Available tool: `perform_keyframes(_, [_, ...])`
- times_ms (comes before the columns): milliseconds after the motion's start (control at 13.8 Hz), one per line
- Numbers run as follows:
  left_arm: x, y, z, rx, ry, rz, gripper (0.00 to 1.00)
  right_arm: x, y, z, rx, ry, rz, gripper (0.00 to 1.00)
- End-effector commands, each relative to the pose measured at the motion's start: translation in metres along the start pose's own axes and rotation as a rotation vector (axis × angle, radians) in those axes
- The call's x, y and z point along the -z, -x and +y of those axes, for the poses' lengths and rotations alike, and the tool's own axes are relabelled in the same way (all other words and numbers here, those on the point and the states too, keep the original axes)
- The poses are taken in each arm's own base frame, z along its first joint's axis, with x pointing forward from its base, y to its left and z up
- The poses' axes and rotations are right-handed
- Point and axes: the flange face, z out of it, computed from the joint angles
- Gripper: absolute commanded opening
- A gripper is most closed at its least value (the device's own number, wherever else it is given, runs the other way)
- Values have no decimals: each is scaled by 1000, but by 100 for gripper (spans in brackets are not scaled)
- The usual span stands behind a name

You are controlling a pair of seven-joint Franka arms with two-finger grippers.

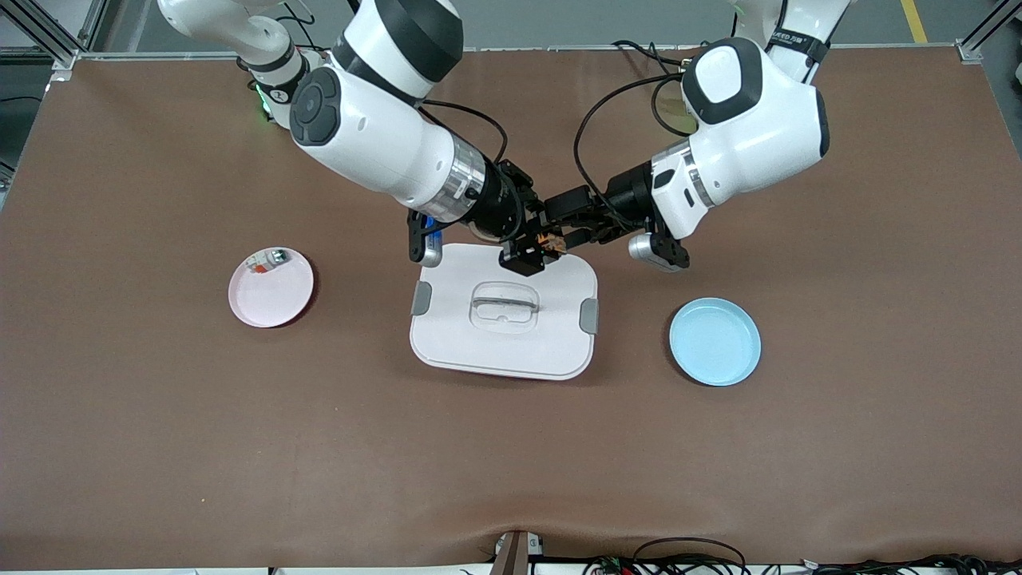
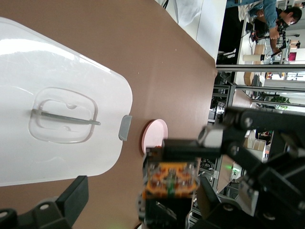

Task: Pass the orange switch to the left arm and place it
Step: 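Grasp the orange switch with the left gripper beside the right gripper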

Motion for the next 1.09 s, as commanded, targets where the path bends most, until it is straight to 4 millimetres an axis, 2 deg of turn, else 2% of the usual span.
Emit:
perform_keyframes(0, [6,-8,2,6,18,20,100,-9,6,-3,-14,1,-8,0])
perform_keyframes(725, [-3,-4,-1,5,12,19,100,-11,9,-3,-15,-15,-15,0])
perform_keyframes(798, [-3,-4,-1,4,12,19,82,-12,8,-4,-16,-14,-15,0])
perform_keyframes(1015, [-3,-4,-1,4,12,19,44,-13,7,-4,-17,-13,-14,0])
